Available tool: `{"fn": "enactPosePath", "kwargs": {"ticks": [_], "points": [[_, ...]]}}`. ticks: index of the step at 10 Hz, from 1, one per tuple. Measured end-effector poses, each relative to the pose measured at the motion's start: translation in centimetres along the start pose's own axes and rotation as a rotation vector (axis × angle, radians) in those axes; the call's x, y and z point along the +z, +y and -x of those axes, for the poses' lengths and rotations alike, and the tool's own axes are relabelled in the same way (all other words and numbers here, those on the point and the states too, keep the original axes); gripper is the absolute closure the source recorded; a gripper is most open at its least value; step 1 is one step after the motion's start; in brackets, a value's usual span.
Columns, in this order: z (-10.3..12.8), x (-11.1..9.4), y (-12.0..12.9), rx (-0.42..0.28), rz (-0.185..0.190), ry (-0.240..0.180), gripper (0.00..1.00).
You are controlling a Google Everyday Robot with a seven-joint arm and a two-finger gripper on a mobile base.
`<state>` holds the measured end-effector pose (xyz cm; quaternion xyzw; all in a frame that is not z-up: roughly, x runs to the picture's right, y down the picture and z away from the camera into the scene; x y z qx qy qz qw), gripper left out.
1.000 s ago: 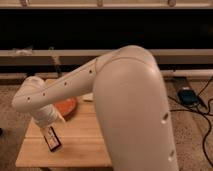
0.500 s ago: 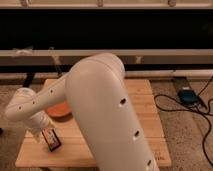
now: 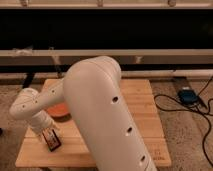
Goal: Place the eraser on the white sponge
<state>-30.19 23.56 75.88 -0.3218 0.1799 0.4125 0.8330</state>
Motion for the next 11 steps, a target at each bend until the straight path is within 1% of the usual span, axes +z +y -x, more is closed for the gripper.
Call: {"fn": "enactPosePath", "kwargs": {"ticks": [3, 5, 9, 11], "points": [[0.5, 1.1, -0.5, 0.019, 0.014, 0.018, 0.35], [0.5, 1.9, 0.1, 0.006, 0.019, 0.033, 0.35], [0.1, 2.9, 1.6, -0.039, 0.01, 0.058, 0.35], [0.1, 3.3, 1.4, -0.04, 0.005, 0.072, 0.36]]}}
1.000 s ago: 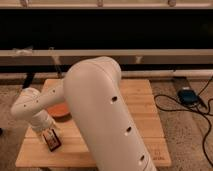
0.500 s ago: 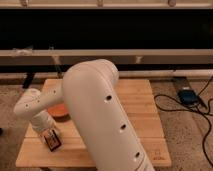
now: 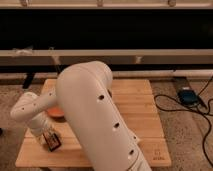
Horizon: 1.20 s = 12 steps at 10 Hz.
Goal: Place the eraser on the white sponge
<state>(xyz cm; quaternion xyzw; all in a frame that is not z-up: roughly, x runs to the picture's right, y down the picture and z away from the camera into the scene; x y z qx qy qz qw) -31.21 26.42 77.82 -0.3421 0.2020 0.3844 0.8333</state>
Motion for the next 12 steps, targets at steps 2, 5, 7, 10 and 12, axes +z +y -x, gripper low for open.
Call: {"fn": "enactPosePath", "kwargs": {"ticks": [2, 5, 7, 10, 12], "points": [[0.0, 0.3, 0.0, -0.004, -0.006, 0.01, 0.5], [0.0, 0.1, -0.6, 0.006, -0.005, 0.024, 0.8], [-0.8, -0.9, -0.5, 0.002, -0.004, 0.024, 0.99], [-2.8, -7.5, -1.9, 0.019, 0.026, -0.047, 1.0], [-3.5, -10.8, -3.7, 0.035, 0.037, -0.093, 1.0]]}}
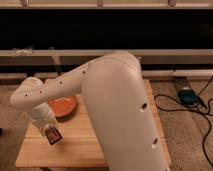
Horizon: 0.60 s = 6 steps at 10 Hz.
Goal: Place the eraser on the white sponge
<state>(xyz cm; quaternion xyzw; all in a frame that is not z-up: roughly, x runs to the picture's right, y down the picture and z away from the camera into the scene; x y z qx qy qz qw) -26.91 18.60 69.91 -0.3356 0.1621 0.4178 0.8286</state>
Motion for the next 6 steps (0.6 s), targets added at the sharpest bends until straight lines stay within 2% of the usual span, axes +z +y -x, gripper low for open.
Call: {"fn": "enactPosePath", "kwargs": {"ticks": [3, 6], "points": [[0.9, -2.8, -4.4, 0.045, 0.007, -0.049, 1.0], [3.6, -5.0, -10.2, 0.103, 0.0, -0.084, 1.0]]}}
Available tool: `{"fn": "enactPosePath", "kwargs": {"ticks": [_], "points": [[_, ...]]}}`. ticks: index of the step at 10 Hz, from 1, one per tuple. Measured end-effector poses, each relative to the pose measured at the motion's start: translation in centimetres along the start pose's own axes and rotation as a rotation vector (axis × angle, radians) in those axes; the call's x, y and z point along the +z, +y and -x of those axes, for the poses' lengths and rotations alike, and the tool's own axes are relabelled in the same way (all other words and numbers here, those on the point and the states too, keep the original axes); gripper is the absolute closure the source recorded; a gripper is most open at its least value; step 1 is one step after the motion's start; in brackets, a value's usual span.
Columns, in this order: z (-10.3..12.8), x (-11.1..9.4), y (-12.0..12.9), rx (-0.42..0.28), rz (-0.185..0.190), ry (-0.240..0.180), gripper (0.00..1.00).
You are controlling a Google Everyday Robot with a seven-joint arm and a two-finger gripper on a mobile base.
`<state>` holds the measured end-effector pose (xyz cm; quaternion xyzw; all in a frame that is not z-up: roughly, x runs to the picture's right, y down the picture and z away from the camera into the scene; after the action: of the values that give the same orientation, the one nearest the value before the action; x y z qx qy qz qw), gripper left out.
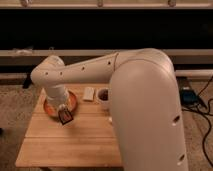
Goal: Place the eraser on the white sponge
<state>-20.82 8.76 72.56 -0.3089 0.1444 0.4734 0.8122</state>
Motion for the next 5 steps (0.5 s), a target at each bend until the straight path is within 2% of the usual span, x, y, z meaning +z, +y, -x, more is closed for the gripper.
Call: {"fn": "enactPosePath", "kwargs": {"ticks": [2, 5], "points": [[2.3, -0.5, -3.7, 0.05, -0.01, -0.015, 1.0], [5.9, -0.2, -8.2, 0.126, -0.03, -0.02, 1.0]]}}
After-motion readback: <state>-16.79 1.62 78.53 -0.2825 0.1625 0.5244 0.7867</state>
